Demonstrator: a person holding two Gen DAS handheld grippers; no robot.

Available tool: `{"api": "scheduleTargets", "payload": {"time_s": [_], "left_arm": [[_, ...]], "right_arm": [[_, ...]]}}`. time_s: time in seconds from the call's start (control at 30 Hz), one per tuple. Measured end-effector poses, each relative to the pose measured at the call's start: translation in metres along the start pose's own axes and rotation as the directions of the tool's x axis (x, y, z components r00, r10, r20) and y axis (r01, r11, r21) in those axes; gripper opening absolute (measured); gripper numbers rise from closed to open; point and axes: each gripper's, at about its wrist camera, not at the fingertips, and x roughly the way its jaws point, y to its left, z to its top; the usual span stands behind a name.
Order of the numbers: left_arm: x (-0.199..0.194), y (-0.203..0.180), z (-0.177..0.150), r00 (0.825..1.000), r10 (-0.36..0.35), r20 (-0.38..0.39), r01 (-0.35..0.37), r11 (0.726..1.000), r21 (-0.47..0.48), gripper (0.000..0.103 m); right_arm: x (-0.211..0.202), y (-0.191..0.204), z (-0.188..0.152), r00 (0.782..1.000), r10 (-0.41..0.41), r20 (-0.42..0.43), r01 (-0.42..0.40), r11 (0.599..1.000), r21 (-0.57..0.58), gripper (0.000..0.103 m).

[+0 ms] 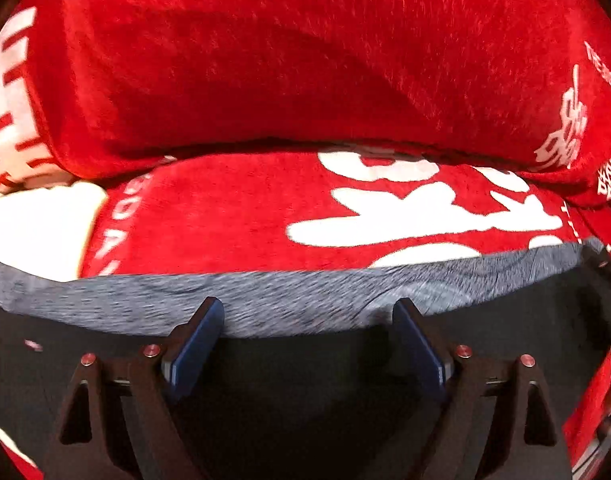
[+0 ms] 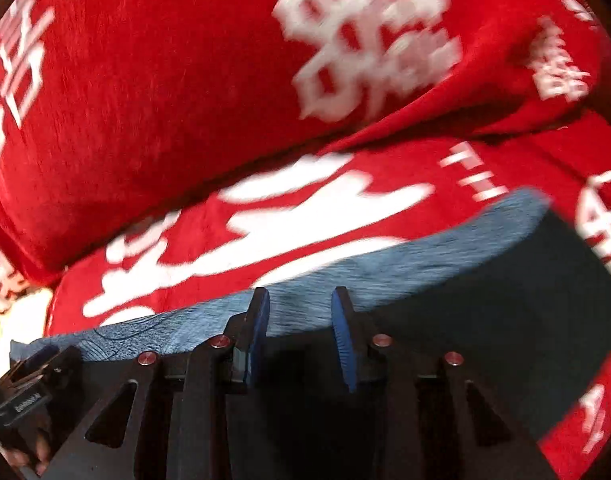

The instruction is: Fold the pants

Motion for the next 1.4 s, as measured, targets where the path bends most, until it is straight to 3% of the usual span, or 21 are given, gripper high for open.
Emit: {"api": "scheduleTargets", "payload": {"time_s": [0.1,0.2,0.27,0.33,0.47,0.67,0.9,0.97,1.07,1.13,1.33,1.4], "left_arm": [[-0.015,0.021,-0.016,1.0,0.018,0.001,-0.018,1.0,-0.016,0.087],[-0.027,0.043,-0.039,1.0,0.029,-0.008,-0.03,0.998,-0.053,0.087],[-0.027,0.05,-0.055,0.998,0.059,-0.017,-0.059,0.998,-0.037,0.087],[-0.024,0.054,-0.071,0.996,0.084,-0.03,-0.084,0.996,-0.014,0.087],[-0.033,0.05,-0.089,0.996,0.087,0.003,-0.087,0.996,0.004,0.087],[-0.041,0.052,-0.096,0.997,0.072,-0.013,-0.072,0.997,-0.028,0.087],[-0.058,0.06,-0.111,0.998,0.052,-0.019,-0.053,0.998,-0.043,0.087],[-0.064,0.066,-0.115,0.999,0.045,-0.016,-0.046,0.997,-0.056,0.087],[-0.073,0.079,-0.121,0.999,0.042,-0.013,-0.043,0.996,-0.079,0.087],[-0.08,0.09,-0.124,0.999,0.04,-0.006,-0.04,0.995,-0.094,0.087],[-0.087,0.127,-0.127,0.996,0.092,-0.001,-0.092,0.989,-0.113,0.087],[-0.088,0.144,-0.124,0.994,0.11,0.01,-0.108,0.985,-0.137,0.087]], "right_arm": [[-0.027,-0.036,-0.001,0.994,-0.089,0.061,0.089,0.996,-0.004,0.047],[-0.037,-0.09,-0.011,0.993,-0.115,0.027,0.11,0.984,0.139,0.047],[-0.04,-0.129,-0.032,0.996,-0.093,-0.015,0.094,0.962,0.255,0.046],[-0.046,-0.147,-0.052,1.0,-0.024,0.01,0.02,0.949,0.316,0.038],[-0.063,-0.149,-0.074,0.999,-0.028,-0.027,0.035,0.949,0.312,0.041],[-0.086,-0.166,-0.116,0.993,0.112,-0.021,-0.088,0.869,0.487,0.041],[-0.105,-0.133,-0.143,0.968,0.248,-0.034,-0.198,0.843,0.501,0.041],[-0.106,-0.117,-0.147,0.953,0.3,-0.042,-0.24,0.833,0.499,0.042],[-0.104,-0.08,-0.15,0.927,0.367,-0.076,-0.295,0.84,0.455,0.056],[-0.099,-0.048,-0.15,0.903,0.418,-0.1,-0.346,0.845,0.408,0.056],[-0.076,0.058,-0.165,0.784,0.59,-0.193,-0.516,0.792,0.326,0.056],[-0.066,0.093,-0.173,0.73,0.645,-0.228,-0.568,0.757,0.323,0.056]]}}
